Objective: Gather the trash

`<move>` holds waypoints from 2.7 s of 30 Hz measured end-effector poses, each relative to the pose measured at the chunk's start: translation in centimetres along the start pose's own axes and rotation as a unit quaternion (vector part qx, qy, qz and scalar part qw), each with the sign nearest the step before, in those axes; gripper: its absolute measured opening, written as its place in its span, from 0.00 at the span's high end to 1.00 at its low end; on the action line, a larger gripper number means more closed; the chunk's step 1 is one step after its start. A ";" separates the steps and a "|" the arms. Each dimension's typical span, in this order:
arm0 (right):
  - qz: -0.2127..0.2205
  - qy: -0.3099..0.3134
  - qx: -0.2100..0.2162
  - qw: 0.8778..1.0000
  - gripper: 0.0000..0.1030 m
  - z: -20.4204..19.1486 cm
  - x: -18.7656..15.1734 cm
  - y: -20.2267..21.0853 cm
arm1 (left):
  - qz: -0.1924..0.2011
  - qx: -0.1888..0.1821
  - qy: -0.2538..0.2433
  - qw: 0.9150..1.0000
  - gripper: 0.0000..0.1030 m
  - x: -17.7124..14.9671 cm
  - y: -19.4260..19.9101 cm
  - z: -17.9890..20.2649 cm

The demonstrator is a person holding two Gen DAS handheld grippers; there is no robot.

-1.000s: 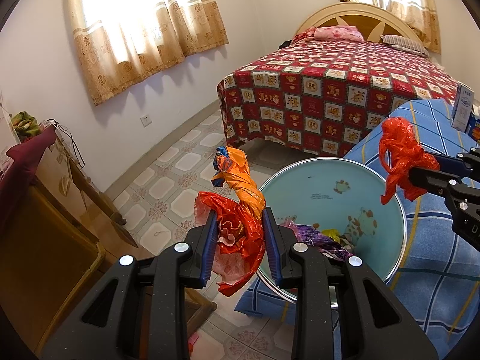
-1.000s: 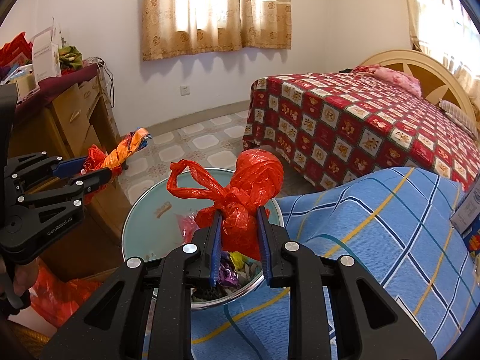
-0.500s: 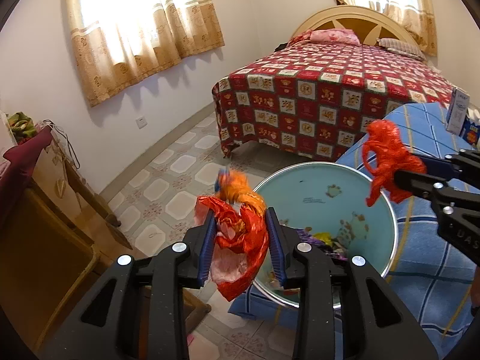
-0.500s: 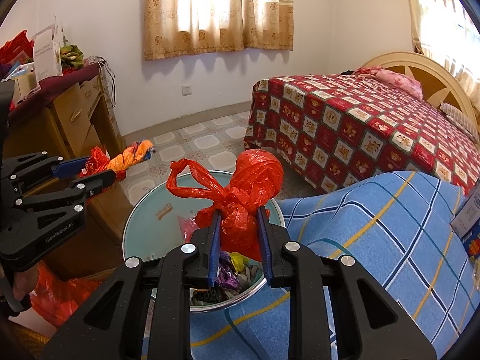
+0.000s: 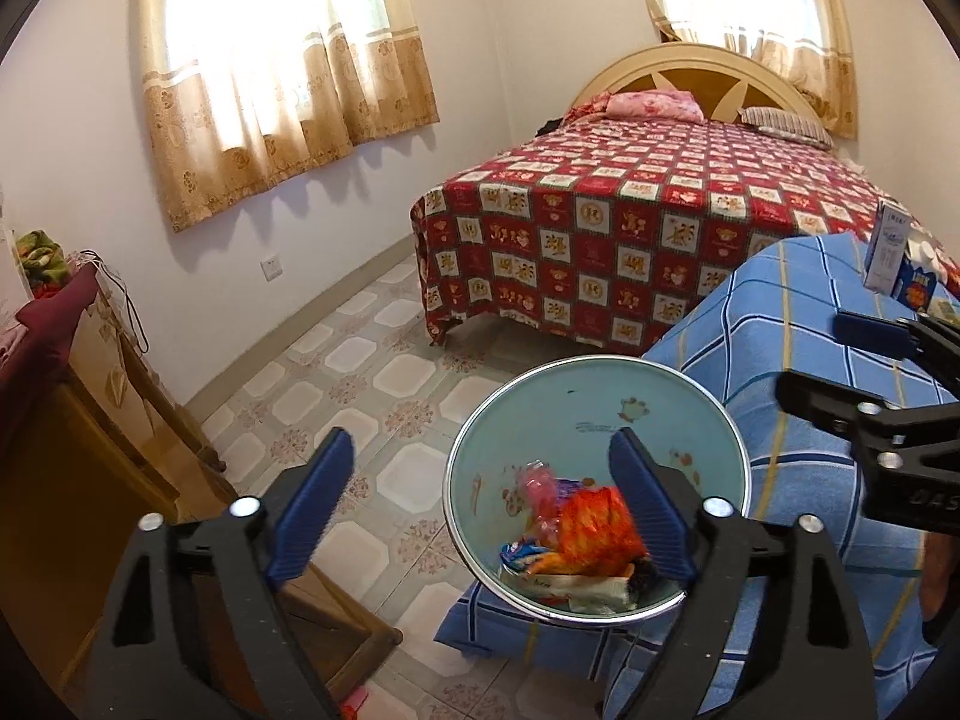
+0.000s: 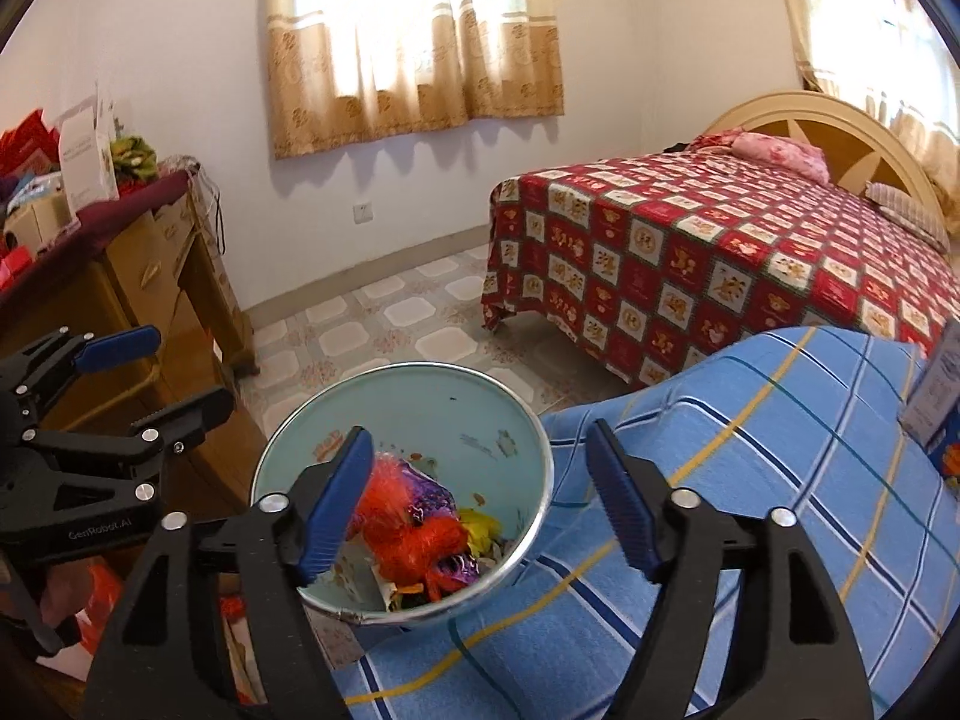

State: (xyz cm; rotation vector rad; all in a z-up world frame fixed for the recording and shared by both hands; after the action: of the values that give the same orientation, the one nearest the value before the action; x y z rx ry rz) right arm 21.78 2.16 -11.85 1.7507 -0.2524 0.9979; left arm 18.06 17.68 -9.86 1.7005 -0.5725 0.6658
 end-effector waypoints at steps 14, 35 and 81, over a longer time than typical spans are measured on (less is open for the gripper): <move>0.075 -0.013 -0.072 0.994 0.18 2.2 -1.2 8.3 | 0.070 -0.007 0.016 0.997 0.06 2.1 6.5 -0.1; 0.093 -0.020 -0.081 0.992 0.18 3.7 -1.1 11.1 | 0.084 -0.005 0.020 0.996 0.06 2.4 8.0 -0.4; 0.091 -0.022 -0.077 0.993 0.17 2.7 -1.5 10.6 | 0.079 0.012 0.018 0.997 0.06 2.4 7.3 -0.5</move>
State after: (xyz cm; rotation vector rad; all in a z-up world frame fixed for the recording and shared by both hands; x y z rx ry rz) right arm 15.86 -5.11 -5.96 1.6322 -0.5116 1.0420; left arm 14.74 16.54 -2.99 1.6740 -0.6813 0.8179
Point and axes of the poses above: each gripper's, at about its wrist camera, not at the fingertips, and y roughly against the way its jaws point, z to its right, x to its top, the point moved 9 cm from there along -y, roughly the way its jaws point, and after that the axes turned 9 degrees about -z, right-handed, at the moved point
